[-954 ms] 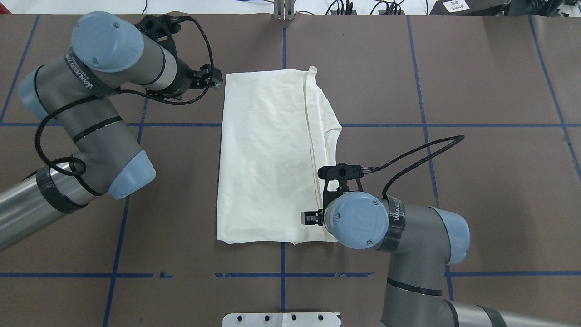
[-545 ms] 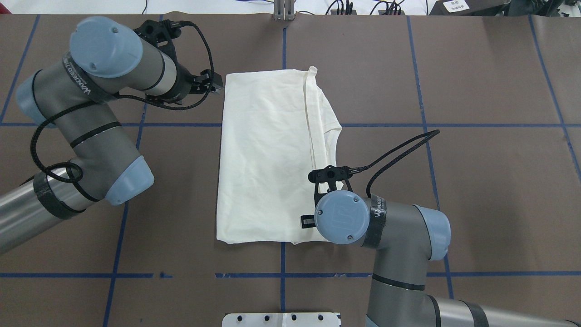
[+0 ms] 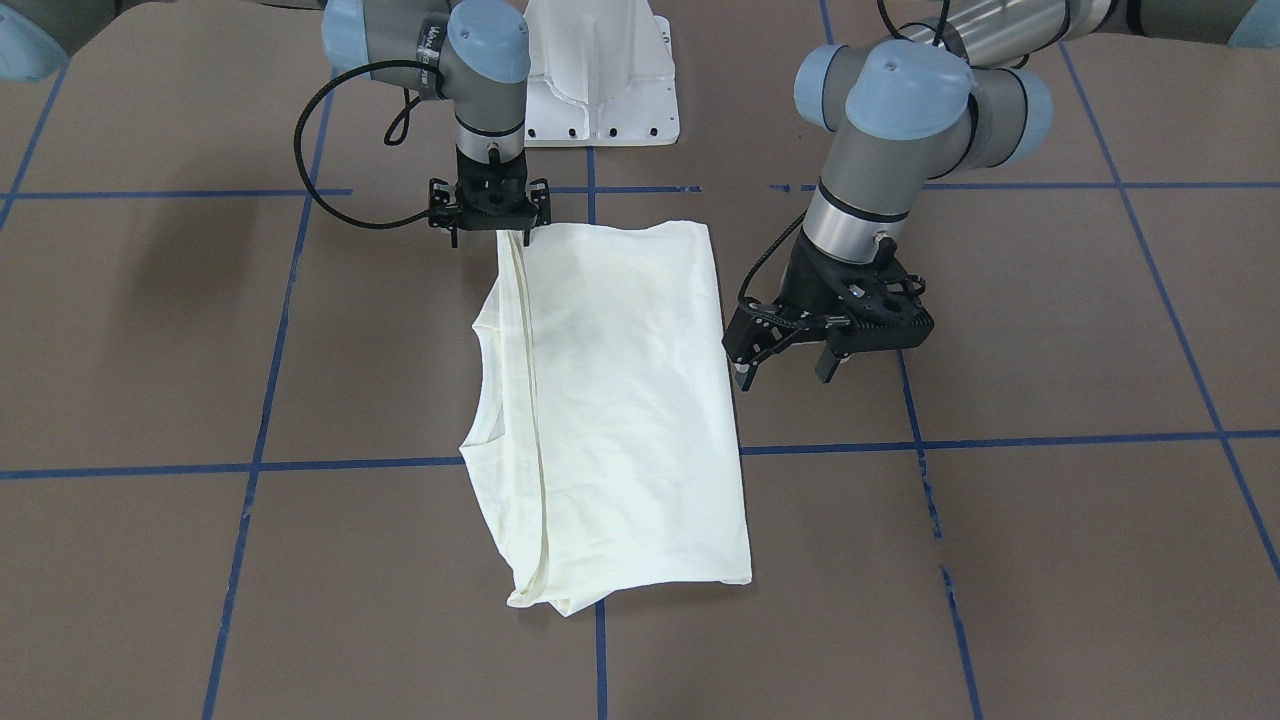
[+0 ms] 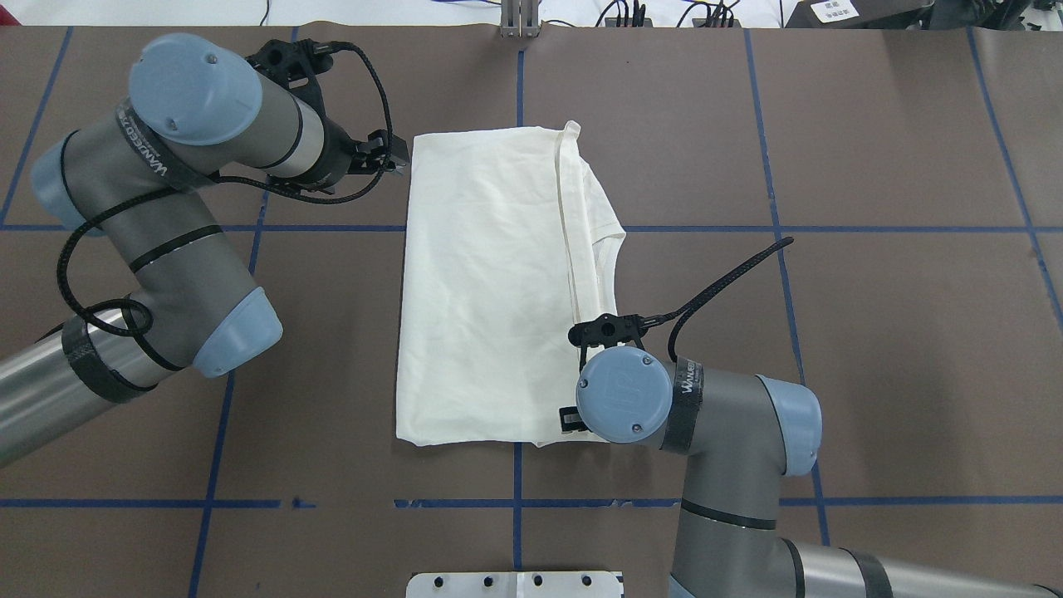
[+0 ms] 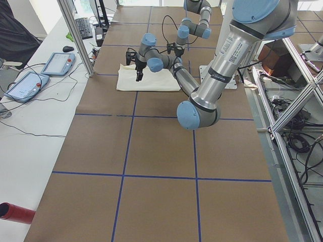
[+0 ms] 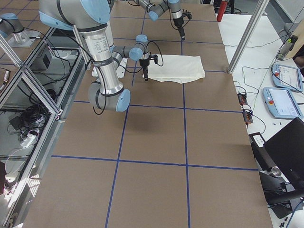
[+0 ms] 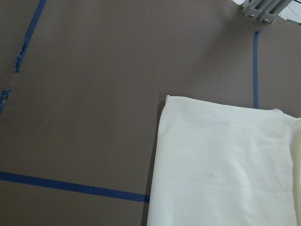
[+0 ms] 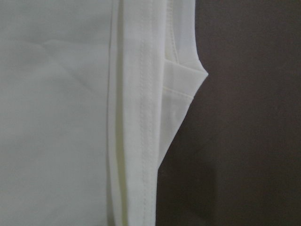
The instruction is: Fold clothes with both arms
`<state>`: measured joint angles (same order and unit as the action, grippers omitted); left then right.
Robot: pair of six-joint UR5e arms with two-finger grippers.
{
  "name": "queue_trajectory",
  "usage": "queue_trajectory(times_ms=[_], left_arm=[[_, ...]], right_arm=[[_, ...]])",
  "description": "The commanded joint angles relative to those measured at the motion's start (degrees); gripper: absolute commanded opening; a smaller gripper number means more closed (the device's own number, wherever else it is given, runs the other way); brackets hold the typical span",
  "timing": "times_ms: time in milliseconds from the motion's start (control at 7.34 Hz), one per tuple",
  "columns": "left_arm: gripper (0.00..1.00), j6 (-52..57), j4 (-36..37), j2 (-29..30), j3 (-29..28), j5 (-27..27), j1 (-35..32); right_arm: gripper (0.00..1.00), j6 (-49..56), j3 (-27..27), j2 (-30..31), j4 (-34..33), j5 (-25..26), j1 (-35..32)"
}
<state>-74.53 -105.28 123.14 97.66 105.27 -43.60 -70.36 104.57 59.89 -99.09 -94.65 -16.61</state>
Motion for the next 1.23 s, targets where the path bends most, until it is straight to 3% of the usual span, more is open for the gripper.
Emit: queue_trajectory(times_ms=[0,1090], left_arm=[[1.00,0.0,-0.1,0.1,0.1,0.2,0.0],[1.00,-0.4,-0.1,0.3,0.9,0.8,0.1]], right_arm=[[1.00,0.0,0.0,0.1,-1.7,-0.8,-0.1],[1.00,3.2,0.6,3.7,-2.7,-2.3,-6.1]])
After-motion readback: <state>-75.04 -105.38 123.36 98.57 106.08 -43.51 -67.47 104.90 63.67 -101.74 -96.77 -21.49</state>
